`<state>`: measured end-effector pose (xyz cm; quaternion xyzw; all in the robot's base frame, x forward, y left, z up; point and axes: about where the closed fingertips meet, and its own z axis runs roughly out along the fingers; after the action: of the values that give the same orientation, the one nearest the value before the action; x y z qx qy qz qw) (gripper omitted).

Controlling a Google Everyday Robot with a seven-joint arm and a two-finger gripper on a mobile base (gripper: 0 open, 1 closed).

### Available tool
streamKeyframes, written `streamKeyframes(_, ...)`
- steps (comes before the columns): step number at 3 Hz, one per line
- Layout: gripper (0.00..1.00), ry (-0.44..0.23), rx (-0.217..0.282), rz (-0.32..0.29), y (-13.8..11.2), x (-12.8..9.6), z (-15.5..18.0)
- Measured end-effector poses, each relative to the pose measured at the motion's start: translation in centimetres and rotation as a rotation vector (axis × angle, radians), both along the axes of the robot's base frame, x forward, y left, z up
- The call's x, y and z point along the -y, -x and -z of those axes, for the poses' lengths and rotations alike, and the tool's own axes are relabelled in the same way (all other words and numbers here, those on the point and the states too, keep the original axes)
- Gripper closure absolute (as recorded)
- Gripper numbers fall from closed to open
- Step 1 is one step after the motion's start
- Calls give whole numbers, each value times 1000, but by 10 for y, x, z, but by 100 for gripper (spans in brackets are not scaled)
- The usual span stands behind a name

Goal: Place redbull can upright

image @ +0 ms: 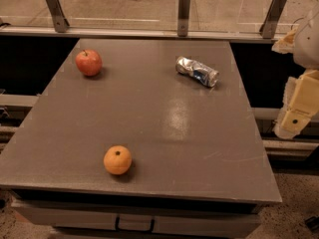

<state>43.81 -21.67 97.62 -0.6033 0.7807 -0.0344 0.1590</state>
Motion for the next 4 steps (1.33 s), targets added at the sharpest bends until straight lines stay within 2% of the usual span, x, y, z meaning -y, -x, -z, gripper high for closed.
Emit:
streamKeyframes(1, 0, 0, 0, 0, 0, 0, 0)
streamKeyframes(2, 0, -9, 17, -23, -27, -12, 4)
streamKeyframes(3, 0, -22, 50, -57, -80, -37, 14)
streamKeyframes(4, 0, -49, 94, -60, -148, -64, 30)
